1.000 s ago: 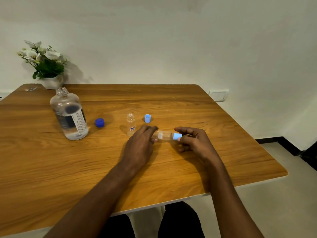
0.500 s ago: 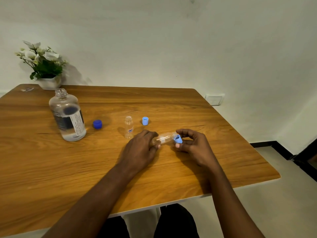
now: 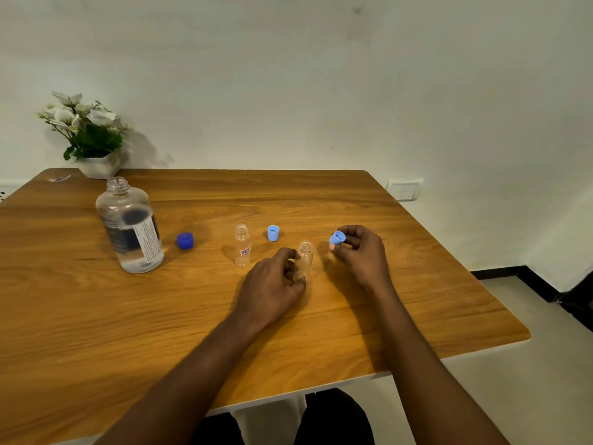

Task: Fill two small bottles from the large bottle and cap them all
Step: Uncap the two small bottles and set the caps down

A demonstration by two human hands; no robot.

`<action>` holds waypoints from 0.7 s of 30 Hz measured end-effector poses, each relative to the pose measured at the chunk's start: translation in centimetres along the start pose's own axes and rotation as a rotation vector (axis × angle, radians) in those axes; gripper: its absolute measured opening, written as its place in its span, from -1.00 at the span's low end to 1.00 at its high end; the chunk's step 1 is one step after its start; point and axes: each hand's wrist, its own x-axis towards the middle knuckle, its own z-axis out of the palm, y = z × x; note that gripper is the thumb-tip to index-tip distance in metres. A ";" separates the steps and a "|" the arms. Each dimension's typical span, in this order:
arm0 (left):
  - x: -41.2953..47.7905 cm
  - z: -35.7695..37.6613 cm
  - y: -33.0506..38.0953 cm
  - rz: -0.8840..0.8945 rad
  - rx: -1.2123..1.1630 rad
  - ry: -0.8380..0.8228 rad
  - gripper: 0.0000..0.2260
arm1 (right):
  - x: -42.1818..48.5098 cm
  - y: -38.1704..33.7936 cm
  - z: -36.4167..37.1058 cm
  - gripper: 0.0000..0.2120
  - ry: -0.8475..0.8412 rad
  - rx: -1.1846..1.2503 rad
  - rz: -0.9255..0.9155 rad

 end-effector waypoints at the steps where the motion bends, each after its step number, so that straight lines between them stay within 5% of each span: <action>1: 0.1 0.1 0.0 -0.002 -0.004 0.002 -0.64 | 0.6 0.4 0.1 -0.73 0.031 -0.028 -0.001; 13: 0.8 0.4 -0.7 0.037 0.024 0.030 -0.64 | 3.6 2.3 1.3 -0.55 0.104 -0.387 0.017; 21: 0.6 0.2 -0.6 0.020 0.017 0.013 -0.55 | 3.1 1.8 0.9 -0.40 0.072 -0.368 0.073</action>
